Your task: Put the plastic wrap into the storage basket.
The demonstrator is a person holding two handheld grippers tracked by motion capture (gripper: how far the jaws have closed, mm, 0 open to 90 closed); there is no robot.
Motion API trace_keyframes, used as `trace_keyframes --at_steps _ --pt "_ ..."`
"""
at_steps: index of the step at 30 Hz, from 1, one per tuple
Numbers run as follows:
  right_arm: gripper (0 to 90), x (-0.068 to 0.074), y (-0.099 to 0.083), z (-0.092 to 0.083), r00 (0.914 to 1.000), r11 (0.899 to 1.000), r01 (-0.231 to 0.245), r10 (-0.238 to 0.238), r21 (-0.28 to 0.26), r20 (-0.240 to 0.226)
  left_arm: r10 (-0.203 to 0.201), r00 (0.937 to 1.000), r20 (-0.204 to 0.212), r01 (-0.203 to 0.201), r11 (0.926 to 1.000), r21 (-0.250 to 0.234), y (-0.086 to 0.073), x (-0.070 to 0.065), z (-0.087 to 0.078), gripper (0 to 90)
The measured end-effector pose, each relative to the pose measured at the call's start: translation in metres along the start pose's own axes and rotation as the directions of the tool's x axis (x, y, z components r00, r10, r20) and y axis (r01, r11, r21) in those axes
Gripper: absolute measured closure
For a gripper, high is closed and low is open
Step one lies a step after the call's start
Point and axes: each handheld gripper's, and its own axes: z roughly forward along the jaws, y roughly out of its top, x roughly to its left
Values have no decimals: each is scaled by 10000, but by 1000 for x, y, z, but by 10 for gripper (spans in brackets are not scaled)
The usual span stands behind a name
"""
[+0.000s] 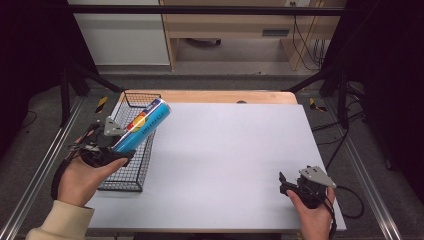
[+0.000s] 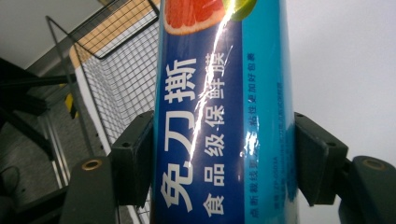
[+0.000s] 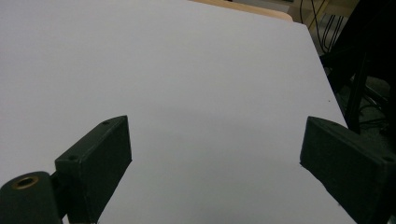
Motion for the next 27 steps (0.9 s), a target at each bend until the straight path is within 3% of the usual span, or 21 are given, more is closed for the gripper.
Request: trace_keyframes --at_steps 5,8,11,17,27 --pt "93 0 0 0 10000 10000 -55 55 -18 34 -94 9990 -438 99 9999 102 0 2 -2 321" --pt "94 0 1 -1 10000 9999 -33 34 -119 46 238 9948 -991 -219 9996 203 3 1 -1 321" --pt "95 2 2 -2 10000 9998 28 -28 -216 15 57 9945 -1048 -12 9991 432 3 2 2 321" --pt "97 4 2 -2 9999 9996 117 -119 -245 -93 136 9881 -1531 -1 9961 882 3 0 10 321" --pt "97 4 2 -2 9999 9996 109 -112 -249 -98 117 9855 -1696 90 9926 1211 2 4 21 321"
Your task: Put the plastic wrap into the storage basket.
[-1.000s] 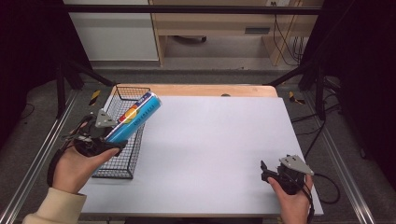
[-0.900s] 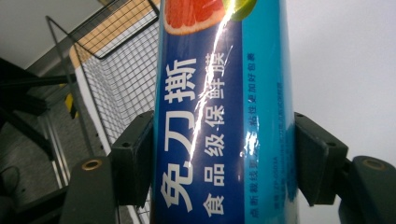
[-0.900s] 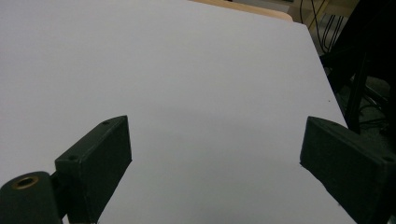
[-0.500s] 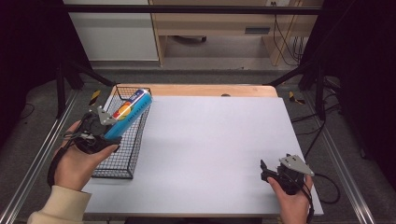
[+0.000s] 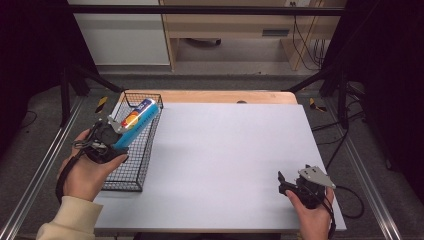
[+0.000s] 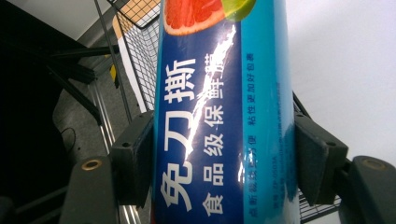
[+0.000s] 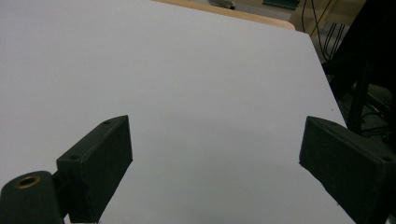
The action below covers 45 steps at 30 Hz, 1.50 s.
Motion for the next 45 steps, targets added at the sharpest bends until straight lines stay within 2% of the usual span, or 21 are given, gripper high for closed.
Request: trace_keyframes --at_steps 7,13,27,45 --pt "97 -1 0 0 10000 10000 -27 27 2 -6 -15 9994 -349 29 9991 419 -2 2 6 321" --pt "97 0 0 0 10000 10000 -26 26 -26 -24 9 9989 -471 21 9979 641 -2 1 12 321" --pt "97 0 0 0 9999 10000 -43 42 -82 -141 113 9983 -578 -62 9960 886 -4 -3 20 321" --pt "97 -1 0 -1 9999 9999 -62 61 -93 -152 378 9960 -812 -260 9896 1414 -4 -8 28 320"
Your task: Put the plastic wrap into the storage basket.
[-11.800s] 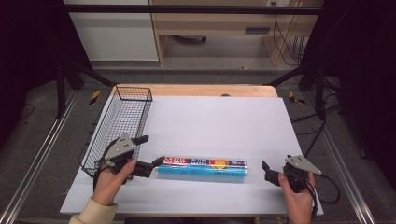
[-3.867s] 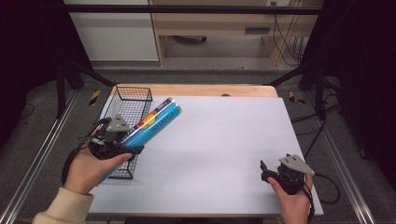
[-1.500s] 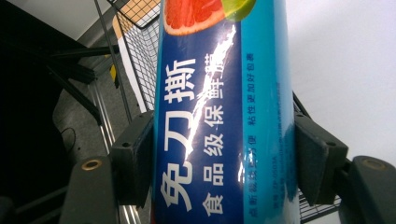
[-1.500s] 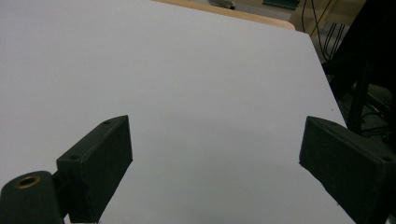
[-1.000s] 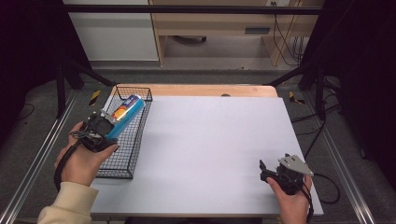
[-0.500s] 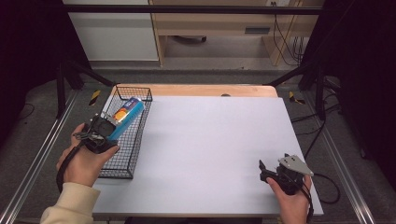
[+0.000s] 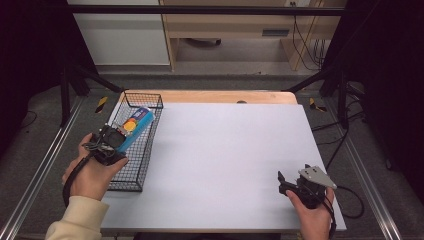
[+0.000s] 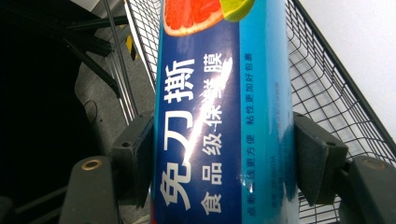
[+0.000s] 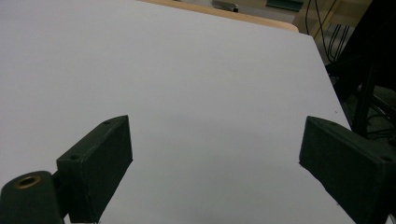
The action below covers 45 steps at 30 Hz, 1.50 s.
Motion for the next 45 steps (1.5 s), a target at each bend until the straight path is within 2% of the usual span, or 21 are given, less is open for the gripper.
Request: trace_keyframes --at_steps 4,6,9,12,22,31,34,37,45 --pt "97 0 0 0 10000 10000 1 -1 2 -1 -30 10000 -2 30 10000 89 0 0 2 321" --pt "97 0 0 0 10000 10000 4 -4 -13 -5 59 9998 -206 -54 9997 242 -1 0 5 320" --pt "97 0 0 0 10000 10000 -4 4 -5 -5 -26 9999 -113 29 9997 233 -1 -1 8 320" --pt "97 0 0 0 10000 10000 -31 31 -20 -5 103 9998 -193 -95 9991 415 0 -2 10 321" --pt "97 0 0 0 10000 10000 -26 26 -26 -34 101 9998 -197 -86 9973 727 -2 0 17 321" --pt "97 0 0 0 10000 10000 -24 24 -35 -39 76 10000 -29 -73 9958 908 -3 -2 23 320" --pt "97 0 0 0 10000 10000 -21 21 -35 -51 287 9994 -199 -264 9941 1053 -3 -3 25 321" --pt "97 -1 0 0 10000 10000 -7 6 -60 -28 102 9999 -21 -99 9948 1016 -3 -3 27 320" --pt "97 0 0 0 10000 10000 -5 5 -52 -64 237 9997 -77 -227 9929 1167 -4 -3 29 320"
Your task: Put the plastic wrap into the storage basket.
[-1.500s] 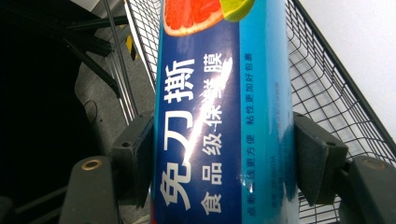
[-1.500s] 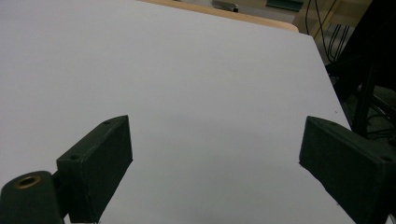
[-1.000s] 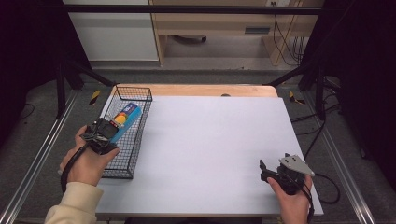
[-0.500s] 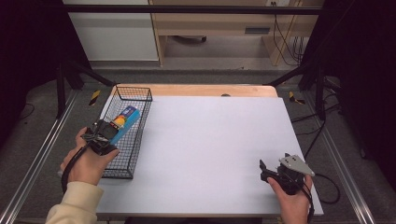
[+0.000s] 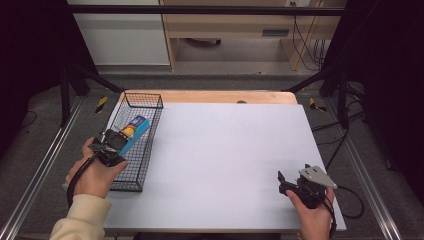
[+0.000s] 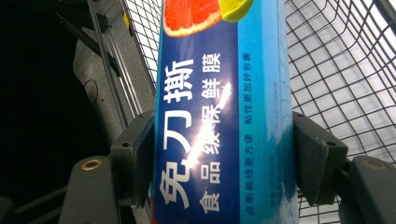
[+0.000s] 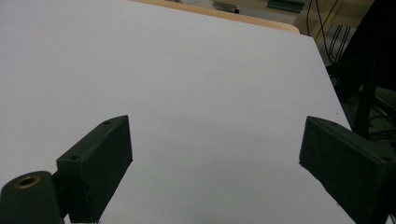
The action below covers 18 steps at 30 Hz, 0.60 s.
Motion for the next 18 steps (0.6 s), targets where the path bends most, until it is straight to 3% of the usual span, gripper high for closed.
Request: trace_keyframes --at_steps 8,18 --pt "97 0 0 0 10000 10000 4 -4 -8 -19 -198 9997 166 197 9998 6 0 0 4 320" --pt "97 0 0 0 10000 10000 16 -16 -14 -33 -69 9998 194 68 9999 101 0 1 5 320"
